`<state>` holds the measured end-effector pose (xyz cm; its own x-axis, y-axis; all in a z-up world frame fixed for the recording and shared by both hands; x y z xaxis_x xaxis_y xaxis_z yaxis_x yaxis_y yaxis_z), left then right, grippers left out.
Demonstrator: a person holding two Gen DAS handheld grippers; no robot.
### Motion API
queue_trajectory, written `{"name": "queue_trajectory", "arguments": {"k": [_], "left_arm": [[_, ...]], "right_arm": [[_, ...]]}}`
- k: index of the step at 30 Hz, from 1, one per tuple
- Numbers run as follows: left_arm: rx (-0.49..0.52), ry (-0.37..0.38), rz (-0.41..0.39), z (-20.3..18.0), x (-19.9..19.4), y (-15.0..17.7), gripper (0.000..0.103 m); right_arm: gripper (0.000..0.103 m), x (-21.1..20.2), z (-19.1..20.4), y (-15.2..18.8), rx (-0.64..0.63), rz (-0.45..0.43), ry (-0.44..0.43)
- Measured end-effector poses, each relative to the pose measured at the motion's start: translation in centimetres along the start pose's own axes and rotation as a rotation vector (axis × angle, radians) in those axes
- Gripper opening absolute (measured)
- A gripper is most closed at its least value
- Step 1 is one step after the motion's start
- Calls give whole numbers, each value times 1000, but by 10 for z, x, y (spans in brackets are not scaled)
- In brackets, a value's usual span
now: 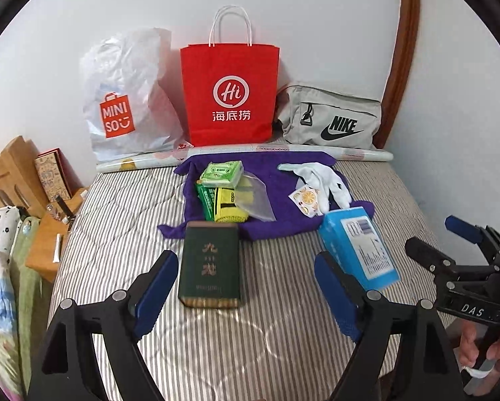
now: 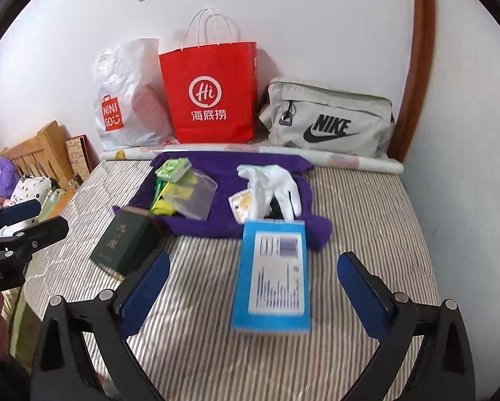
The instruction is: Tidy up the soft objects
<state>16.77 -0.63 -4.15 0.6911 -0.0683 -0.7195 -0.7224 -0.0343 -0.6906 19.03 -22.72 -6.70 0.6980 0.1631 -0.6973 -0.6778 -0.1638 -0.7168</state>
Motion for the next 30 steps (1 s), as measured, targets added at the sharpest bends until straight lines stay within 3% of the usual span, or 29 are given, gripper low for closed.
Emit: {"name": "queue_trajectory", "arguments": {"k": [8,16,30], "left_arm": [[0,0,-52,-12,-40,32,83],[-20,7,-56,-15,-56,56,83],[-16,0,-79,-18,-71,68,83]], "right_arm": [[99,-44,6,35,14,-23,-6],[99,-74,3,56,36,-52,7],[99,-83,10,70,28,-45,5]]}}
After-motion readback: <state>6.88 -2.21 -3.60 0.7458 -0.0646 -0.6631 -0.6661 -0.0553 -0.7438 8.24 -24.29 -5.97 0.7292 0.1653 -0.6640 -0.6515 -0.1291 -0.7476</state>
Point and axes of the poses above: each gripper's, at about its wrist camera, not at the fingertips, and x roughly the way its jaws point, z to its left, y to its underside, the point moved 8 cm from there along x, roughly the way its jaws point, and after that the axes turned 3 degrees about -x, right-handed, at the moved point
